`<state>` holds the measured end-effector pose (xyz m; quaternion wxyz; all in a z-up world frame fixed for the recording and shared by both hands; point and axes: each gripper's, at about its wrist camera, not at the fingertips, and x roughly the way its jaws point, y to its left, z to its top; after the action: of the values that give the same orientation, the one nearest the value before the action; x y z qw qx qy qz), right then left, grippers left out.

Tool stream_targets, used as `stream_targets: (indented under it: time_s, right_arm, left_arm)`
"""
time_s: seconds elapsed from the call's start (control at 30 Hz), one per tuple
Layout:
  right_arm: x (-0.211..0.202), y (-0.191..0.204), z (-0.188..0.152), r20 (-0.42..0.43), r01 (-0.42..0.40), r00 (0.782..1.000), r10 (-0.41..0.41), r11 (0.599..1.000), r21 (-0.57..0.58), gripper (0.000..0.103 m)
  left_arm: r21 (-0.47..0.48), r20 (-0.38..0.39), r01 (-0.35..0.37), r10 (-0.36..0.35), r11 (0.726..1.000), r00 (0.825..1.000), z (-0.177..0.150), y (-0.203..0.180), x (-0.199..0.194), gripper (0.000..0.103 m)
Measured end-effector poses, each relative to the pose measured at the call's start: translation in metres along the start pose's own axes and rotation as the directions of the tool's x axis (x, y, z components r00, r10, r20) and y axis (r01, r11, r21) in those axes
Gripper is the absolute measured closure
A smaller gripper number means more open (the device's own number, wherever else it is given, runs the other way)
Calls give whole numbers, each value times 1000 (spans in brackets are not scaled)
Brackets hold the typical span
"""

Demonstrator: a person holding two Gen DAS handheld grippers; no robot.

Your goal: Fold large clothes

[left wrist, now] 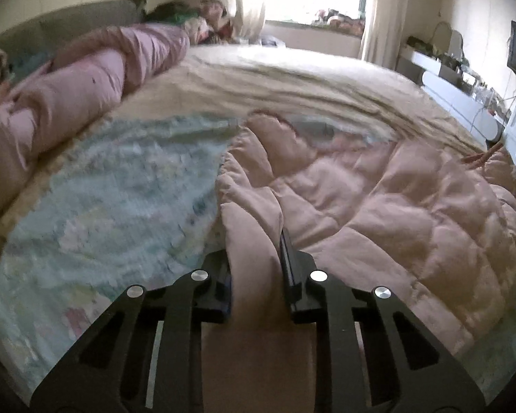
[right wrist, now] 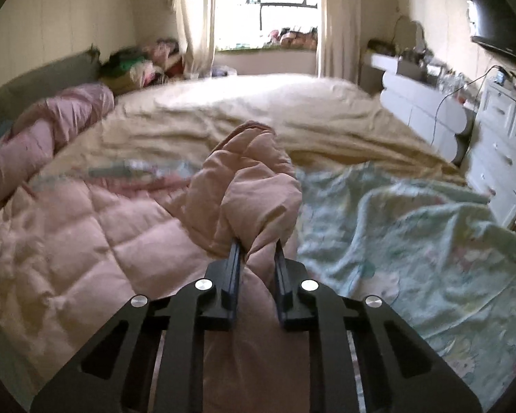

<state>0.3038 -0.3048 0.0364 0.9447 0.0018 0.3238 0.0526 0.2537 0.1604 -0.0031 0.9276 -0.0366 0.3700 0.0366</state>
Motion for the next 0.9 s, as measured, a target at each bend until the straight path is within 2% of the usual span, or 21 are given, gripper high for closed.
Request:
stream_targets:
  time_s: [0.13,0.27,0.4,0.57,0.7,0.9]
  right_arm:
    - [-5,0,20,49,-2,999,2,1000,1,88]
    - [12,-1,36,34,17,999,-18,1000,26,88]
    - [40,-4,41,-2,42,999,-42,997,58,88]
    - [71,-4,39,-57,76,996,-71,994,82,88]
    - [93,-4,33,-100,88,992,-79,992,90,88]
    - [121,-2,22,-156,123,982,-108,989,87,86]
  left_arm:
    - [-5,39,6,-5,1000,999,24,-2,-8,89]
    - [16,51,-19,18,1000,999,38,-8,1,88]
    - [18,29,-45,44,999,999,46,-10,23,88]
    - [40,-3,-80,80,996,997,44,-8,50,87]
    - [34,-51,-88,90,996,995,36,-2,73,85]
    - [36,-79,-97,100,995,992,28,2,94,83]
